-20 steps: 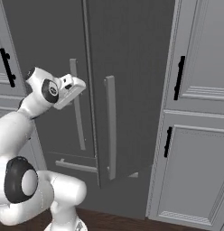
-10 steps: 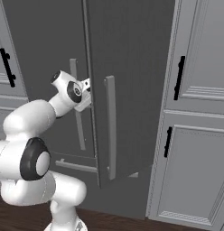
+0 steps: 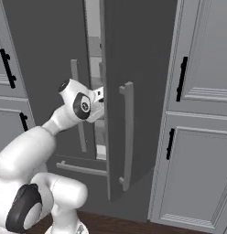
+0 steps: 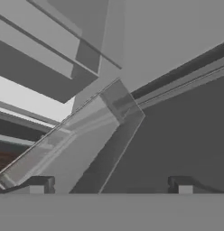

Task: Take the strawberry from the fridge and place it on top of the pancake, located on the dining counter.

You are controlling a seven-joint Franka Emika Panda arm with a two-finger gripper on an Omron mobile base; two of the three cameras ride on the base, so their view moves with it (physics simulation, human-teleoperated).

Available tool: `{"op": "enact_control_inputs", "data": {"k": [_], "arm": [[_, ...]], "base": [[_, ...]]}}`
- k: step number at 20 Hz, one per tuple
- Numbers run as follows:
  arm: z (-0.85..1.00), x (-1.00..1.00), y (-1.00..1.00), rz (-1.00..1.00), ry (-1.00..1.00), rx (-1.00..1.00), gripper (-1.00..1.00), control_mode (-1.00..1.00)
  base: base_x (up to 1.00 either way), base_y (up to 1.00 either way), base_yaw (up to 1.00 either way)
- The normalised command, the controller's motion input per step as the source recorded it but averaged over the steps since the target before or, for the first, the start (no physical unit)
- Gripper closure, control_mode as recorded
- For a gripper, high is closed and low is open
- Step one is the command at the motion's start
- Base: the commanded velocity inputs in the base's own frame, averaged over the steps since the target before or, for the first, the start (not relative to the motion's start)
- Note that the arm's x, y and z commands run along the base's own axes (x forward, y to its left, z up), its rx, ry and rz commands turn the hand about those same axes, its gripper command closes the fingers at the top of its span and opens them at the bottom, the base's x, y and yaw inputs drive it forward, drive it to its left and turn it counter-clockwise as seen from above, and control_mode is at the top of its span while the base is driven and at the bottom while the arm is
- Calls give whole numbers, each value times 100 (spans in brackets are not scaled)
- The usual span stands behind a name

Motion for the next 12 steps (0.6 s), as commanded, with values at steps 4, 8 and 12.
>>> {"op": "enact_control_inputs", "data": {"k": [4, 8, 12], "arm": [[19, -77, -81, -14, -3, 0, -100, -100], [7, -23, -95, -18, 0, 7, -100, -100], [0, 0, -74, -13, 0, 7, -100, -100]], "base": [[0, 0, 0], [0, 0, 0], [0, 0, 0]]}}
